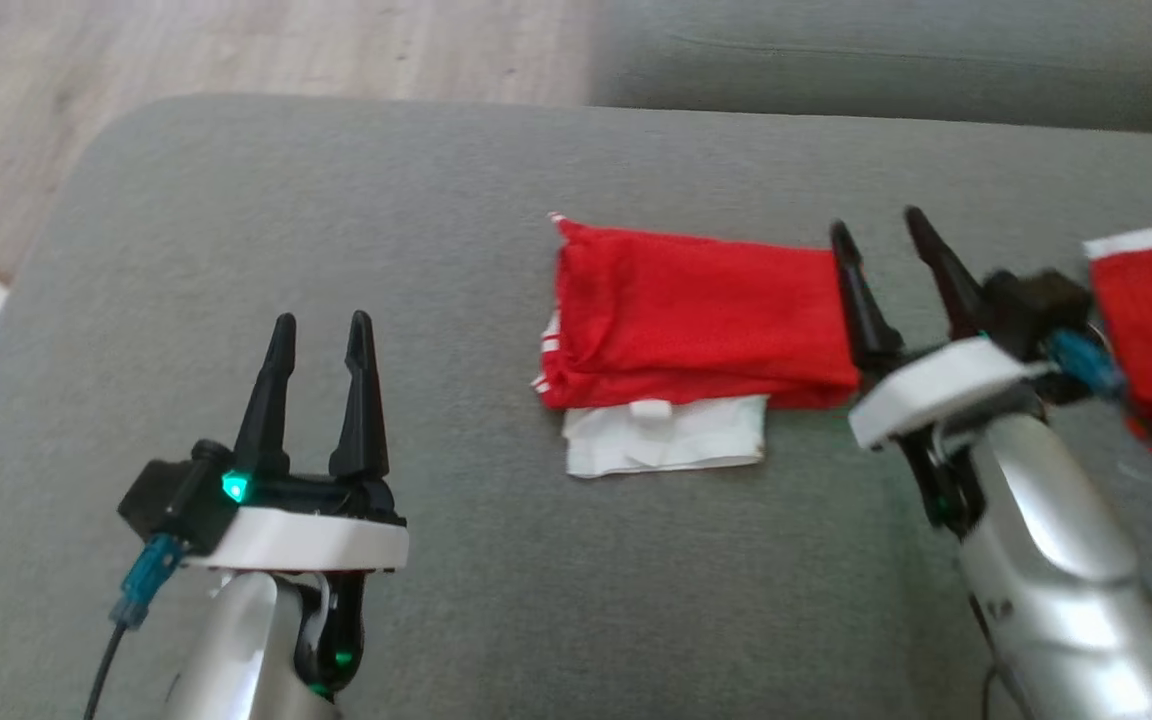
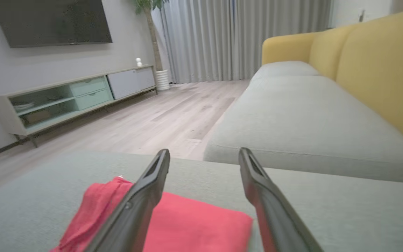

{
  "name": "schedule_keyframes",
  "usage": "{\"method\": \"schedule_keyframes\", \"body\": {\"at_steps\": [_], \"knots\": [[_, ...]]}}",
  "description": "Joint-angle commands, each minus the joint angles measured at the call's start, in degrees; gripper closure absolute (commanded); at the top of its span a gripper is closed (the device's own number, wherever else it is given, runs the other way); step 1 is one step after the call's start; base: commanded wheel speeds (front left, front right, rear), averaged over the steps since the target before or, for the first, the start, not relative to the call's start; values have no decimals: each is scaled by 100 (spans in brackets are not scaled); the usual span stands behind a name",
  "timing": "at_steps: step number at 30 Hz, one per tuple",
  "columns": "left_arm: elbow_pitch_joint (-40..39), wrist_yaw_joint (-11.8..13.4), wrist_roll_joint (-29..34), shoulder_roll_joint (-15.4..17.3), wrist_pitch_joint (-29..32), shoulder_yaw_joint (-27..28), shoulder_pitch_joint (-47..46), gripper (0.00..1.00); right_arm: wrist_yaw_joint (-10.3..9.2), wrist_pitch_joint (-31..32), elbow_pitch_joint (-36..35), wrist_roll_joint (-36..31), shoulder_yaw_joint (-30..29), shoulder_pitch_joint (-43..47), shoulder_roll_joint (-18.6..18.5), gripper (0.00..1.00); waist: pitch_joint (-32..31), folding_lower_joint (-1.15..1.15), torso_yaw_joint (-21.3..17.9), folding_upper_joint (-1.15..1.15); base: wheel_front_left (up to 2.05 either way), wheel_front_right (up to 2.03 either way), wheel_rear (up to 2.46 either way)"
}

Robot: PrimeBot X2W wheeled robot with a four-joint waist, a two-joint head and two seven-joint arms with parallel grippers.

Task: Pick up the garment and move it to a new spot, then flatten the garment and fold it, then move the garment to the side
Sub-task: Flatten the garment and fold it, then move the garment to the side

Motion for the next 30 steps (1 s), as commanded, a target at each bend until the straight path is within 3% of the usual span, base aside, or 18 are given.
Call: {"method": "schedule_keyframes", "body": {"at_steps": [1,7,13,17,30], "knots": [[-211,9,63,28,-29,224,-151,0,-5,-59,-347,-170,-54,0,71,0,-34,0,-162,0,0,0,0],[-199,9,175,29,-29,325,11,0,-5,-59,-1328,-986,-769,827,272,0,-80,0,-454,0,0,0,0],[-155,9,320,36,-29,356,202,0,-5,-60,-2030,-1246,-1284,1553,409,0,-41,0,-624,0,0,0,0],[-127,9,315,33,-29,436,294,0,-5,-60,-2281,-978,-1339,1830,415,0,-26,0,-693,0,0,0,0],[-138,9,253,28,-29,368,164,0,-5,-60,-2359,-1094,-1294,1782,417,0,72,0,-622,0,0,0,0]]}}
